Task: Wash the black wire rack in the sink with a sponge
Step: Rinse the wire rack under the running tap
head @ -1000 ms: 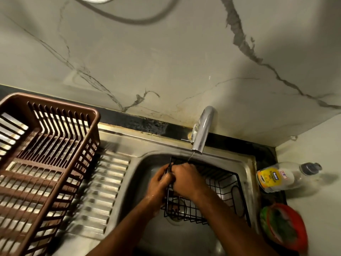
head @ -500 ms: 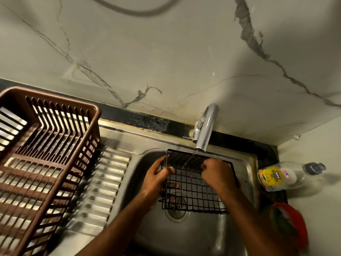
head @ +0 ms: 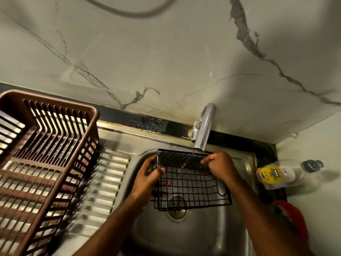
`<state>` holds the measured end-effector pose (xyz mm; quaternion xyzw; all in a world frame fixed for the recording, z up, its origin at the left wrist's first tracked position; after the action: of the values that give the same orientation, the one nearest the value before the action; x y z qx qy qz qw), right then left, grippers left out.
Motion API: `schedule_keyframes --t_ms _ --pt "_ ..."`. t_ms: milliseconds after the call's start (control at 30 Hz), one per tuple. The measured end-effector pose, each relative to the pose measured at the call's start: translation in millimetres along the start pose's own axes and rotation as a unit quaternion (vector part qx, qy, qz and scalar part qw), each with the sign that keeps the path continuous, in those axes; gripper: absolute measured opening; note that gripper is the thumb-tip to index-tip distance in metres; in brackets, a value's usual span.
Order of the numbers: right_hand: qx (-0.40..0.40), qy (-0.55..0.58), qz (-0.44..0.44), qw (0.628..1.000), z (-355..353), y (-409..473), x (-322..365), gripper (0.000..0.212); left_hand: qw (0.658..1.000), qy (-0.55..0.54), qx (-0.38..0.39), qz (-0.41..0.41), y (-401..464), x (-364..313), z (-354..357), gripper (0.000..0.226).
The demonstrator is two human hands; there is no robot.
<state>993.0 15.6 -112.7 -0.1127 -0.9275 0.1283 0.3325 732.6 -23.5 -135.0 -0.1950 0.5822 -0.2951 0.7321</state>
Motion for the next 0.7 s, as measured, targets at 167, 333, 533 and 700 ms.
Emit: schedule_keyframes --t_ms 167,333,533,700 --pt "-0.084 -0.06 0.015 0.995 -10 -4 -8 0.015 0.999 -0.045 0.003 -0.003 -7 21 4 0.063" --pt "-0.204 -0.103 0.036 0.973 -31 -36 -29 0.039 0.991 -0.135 0.001 -0.016 -19 53 -8 0.063" --pt "-0.022 -0.086 0.048 0.995 1 -27 -38 0.015 0.98 -0.175 0.008 -0.092 -37 77 -24 0.076" --pt "0.006 -0.15 -0.062 0.987 -14 -16 11 0.017 0.995 0.0 -0.012 -0.099 -15 46 -49 0.101"
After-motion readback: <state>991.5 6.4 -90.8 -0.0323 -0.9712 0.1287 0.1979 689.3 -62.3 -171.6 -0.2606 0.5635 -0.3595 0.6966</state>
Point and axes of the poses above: each hand's wrist, its own y-axis towards the middle knuckle, its own z-axis out of the palm, x = y × z, the point moved 9 cm from there along y, towards the middle knuckle, and after that the axes turned 12 degrees about -z, right-handed, at the moved point
